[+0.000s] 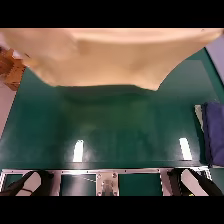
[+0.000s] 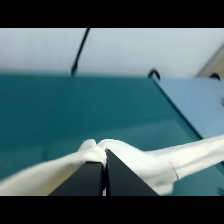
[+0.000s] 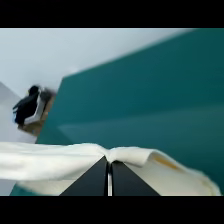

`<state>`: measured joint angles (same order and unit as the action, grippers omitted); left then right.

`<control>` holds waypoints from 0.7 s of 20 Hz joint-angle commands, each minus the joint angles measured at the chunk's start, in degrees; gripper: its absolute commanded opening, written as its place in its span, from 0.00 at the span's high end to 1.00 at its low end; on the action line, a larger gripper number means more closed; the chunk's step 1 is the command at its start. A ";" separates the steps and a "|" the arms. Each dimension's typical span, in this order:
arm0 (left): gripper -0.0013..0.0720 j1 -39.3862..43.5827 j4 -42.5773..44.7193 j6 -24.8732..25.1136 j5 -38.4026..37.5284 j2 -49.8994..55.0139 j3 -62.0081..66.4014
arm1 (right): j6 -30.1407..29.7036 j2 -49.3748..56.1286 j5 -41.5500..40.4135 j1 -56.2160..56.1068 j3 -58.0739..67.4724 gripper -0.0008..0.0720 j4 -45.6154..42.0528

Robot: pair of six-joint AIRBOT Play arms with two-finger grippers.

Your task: Fold the shirts.

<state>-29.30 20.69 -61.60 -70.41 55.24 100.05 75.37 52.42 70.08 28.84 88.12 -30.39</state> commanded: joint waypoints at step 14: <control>0.96 0.26 8.70 -11.13 -4.13 -5.75 1.64 | 0.35 0.72 -6.23 0.70 7.43 0.97 -0.72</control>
<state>-29.23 29.10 -74.06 -69.73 48.75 111.46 77.78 52.42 63.77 31.62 105.06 -31.20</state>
